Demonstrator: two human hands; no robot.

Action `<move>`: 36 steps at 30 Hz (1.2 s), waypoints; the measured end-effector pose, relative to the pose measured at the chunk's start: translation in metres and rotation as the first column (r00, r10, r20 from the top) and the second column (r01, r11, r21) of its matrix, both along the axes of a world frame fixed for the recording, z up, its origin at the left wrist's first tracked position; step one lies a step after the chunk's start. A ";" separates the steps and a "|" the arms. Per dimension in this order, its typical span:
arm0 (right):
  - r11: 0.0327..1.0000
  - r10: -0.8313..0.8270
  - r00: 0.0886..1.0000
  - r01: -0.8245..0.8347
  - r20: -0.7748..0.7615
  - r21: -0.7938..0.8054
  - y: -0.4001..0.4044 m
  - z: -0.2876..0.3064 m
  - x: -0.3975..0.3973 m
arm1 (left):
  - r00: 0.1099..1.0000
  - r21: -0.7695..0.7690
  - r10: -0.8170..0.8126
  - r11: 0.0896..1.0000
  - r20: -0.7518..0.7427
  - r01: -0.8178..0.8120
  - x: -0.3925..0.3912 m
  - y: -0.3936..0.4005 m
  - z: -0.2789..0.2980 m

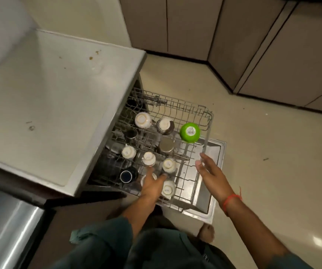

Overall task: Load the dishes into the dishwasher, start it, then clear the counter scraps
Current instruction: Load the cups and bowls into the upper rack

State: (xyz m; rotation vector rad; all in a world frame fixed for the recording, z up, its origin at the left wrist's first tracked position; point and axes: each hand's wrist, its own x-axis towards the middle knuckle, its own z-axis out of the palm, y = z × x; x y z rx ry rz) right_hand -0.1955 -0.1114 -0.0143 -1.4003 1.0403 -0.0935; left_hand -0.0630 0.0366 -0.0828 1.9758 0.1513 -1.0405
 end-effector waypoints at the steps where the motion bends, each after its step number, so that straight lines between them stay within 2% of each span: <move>1: 1.000 0.019 1.000 -0.020 0.025 0.011 -0.003 0.005 -0.007 | 0.999 -0.007 0.043 0.999 -0.002 -0.043 -0.012 -0.001 0.008; 4: 0.996 0.081 0.994 -0.083 0.072 0.025 -0.008 0.021 -0.026 | 0.986 -0.011 0.159 0.987 -0.047 -0.160 -0.046 -0.004 0.029; 8: 0.986 0.165 0.983 -0.167 0.081 0.024 -0.015 0.038 -0.037 | 0.973 -0.039 0.186 0.981 -0.135 -0.192 -0.088 0.006 0.043; 14: 0.970 0.244 0.966 -0.245 0.082 -0.001 -0.022 0.055 -0.022 | 0.948 -0.083 0.267 0.955 -0.173 -0.284 -0.098 0.017 0.042; 19: 0.954 0.300 0.954 -0.300 0.030 0.010 -0.030 0.056 -0.012 | 0.874 -0.055 0.399 0.902 -0.276 -0.429 -0.099 0.013 0.020; 24: 0.953 0.295 0.954 -0.290 -0.047 0.089 -0.049 0.044 -0.003 | 0.825 -0.056 0.441 0.870 -0.353 -0.489 -0.106 -0.001 -0.001; 32: 0.913 0.340 0.937 -0.308 -0.080 0.266 -0.087 0.024 0.014 | 0.779 -0.003 0.535 0.824 -0.328 -0.567 -0.101 -0.016 0.005; 36: 0.862 0.391 0.919 -0.347 -0.048 0.370 -0.122 0.011 0.027 | 0.738 0.057 0.621 0.774 -0.265 -0.631 -0.112 -0.023 -0.019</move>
